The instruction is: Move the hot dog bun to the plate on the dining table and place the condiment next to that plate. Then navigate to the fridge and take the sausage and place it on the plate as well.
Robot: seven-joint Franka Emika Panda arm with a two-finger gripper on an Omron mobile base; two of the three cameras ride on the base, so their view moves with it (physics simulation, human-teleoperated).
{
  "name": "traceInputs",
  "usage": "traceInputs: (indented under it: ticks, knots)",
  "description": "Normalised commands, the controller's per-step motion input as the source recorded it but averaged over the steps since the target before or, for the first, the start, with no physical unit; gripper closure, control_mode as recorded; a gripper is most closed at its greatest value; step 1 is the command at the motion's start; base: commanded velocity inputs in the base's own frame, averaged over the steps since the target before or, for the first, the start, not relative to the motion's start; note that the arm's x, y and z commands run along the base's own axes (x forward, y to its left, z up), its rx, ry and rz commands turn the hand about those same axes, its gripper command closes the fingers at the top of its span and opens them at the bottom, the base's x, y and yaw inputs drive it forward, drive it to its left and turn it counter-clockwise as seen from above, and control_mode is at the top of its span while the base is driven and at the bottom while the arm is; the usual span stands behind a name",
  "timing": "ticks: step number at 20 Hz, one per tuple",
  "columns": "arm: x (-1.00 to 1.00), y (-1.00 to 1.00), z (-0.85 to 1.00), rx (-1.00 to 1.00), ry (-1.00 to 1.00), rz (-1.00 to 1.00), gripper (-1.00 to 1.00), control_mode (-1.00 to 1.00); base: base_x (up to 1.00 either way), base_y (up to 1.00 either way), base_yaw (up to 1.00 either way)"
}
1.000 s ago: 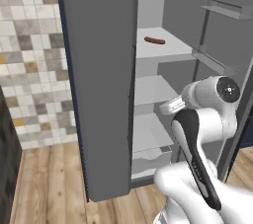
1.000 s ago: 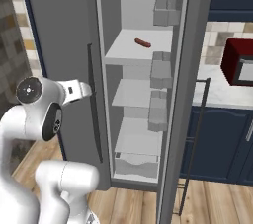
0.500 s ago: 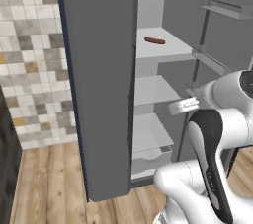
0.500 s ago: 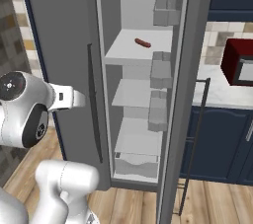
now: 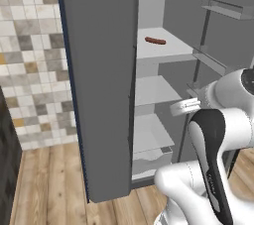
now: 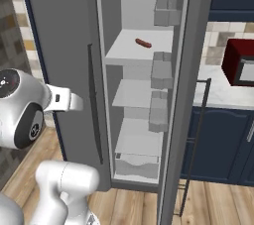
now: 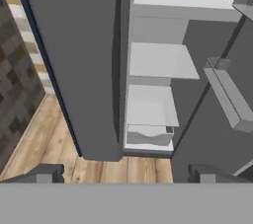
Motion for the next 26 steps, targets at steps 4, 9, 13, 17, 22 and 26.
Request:
traceInputs:
  ticks: [4, 9, 13, 17, 22, 26]
  knots:
    - [0.03, 0.00, 0.00, 0.00, 0.00, 0.00, -1.00, 1.00, 0.37, -0.02, 0.00]
    - [0.00, 0.00, 0.00, 0.00, 0.00, 0.00, -1.00, 1.00, 0.69, -0.04, -0.07]
    - [0.00, 0.00, 0.00, 0.00, 0.00, 0.00, -1.00, 1.00, 0.50, -0.01, -0.26]
    - [0.00, 0.00, 0.00, 0.00, 0.00, 0.00, -1.00, 1.00, 0.46, -0.01, -0.37]
    - [0.00, 0.00, 0.00, 0.00, 0.00, 0.00, -1.00, 1.00, 0.55, -0.08, -0.24]
    - [0.00, 0.00, 0.00, 0.00, 0.00, 0.00, -1.00, 1.00, 0.59, -0.26, -0.11]
